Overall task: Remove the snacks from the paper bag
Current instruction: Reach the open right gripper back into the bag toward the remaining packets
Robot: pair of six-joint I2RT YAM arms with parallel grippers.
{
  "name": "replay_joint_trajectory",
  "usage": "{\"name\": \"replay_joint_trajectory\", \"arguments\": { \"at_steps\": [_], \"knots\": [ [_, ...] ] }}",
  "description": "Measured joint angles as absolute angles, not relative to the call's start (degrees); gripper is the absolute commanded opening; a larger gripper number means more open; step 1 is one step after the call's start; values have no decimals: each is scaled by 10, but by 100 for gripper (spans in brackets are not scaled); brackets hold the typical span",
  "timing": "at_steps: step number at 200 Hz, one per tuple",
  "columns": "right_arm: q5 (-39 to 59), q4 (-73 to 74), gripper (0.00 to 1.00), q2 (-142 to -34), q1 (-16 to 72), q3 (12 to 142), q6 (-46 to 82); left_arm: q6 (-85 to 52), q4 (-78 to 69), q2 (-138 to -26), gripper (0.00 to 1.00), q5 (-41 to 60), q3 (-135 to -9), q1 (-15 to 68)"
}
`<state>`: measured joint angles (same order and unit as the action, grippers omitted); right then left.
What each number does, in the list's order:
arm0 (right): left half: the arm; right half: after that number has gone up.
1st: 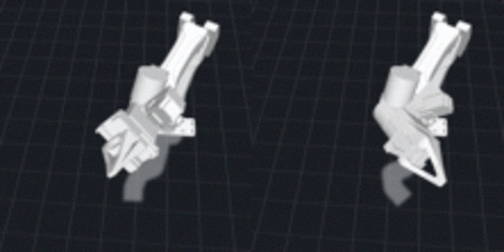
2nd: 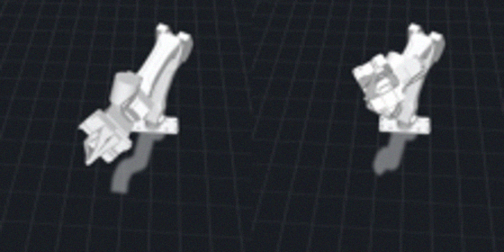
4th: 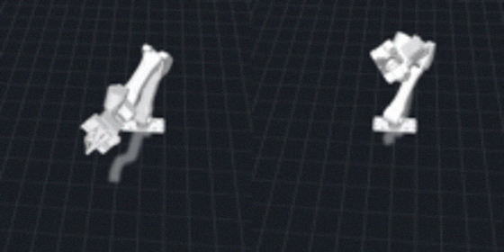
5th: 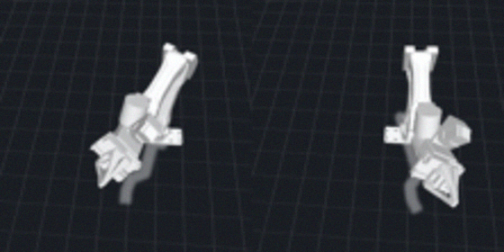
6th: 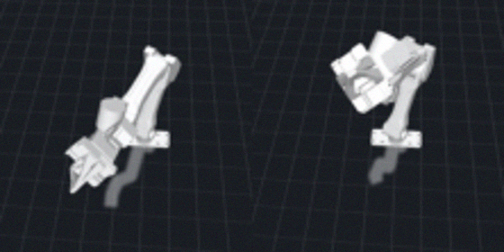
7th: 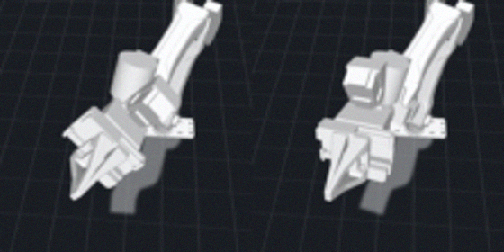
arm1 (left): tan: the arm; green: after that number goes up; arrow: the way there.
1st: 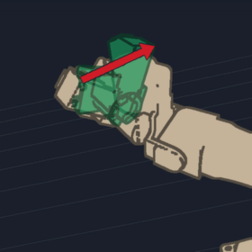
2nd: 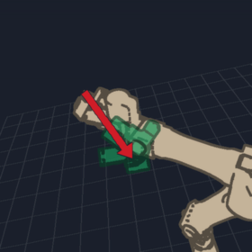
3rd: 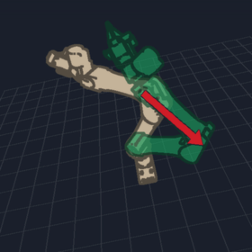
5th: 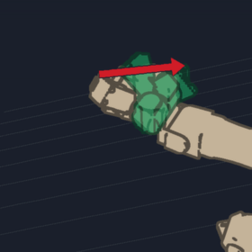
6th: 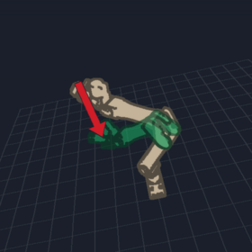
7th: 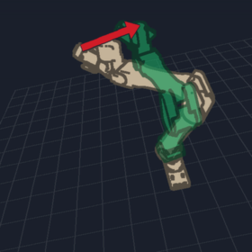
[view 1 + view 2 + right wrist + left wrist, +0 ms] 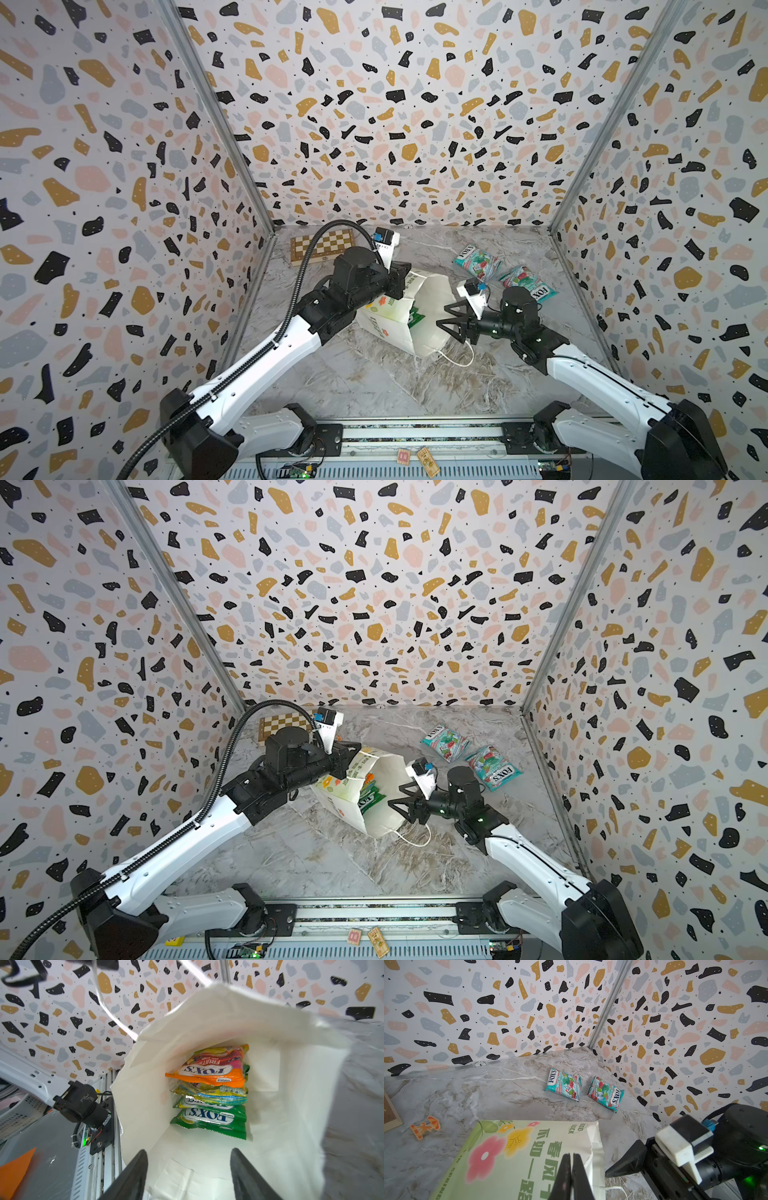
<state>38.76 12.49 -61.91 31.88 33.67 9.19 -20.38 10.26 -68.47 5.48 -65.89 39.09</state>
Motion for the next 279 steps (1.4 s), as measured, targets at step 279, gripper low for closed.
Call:
{"name": "replay_joint_trajectory", "arguments": {
  "at_steps": [279],
  "knots": [
    [273,314,47,-884,402,435,455,-206,99,-686,0,57,-659,396]
  ]
}}
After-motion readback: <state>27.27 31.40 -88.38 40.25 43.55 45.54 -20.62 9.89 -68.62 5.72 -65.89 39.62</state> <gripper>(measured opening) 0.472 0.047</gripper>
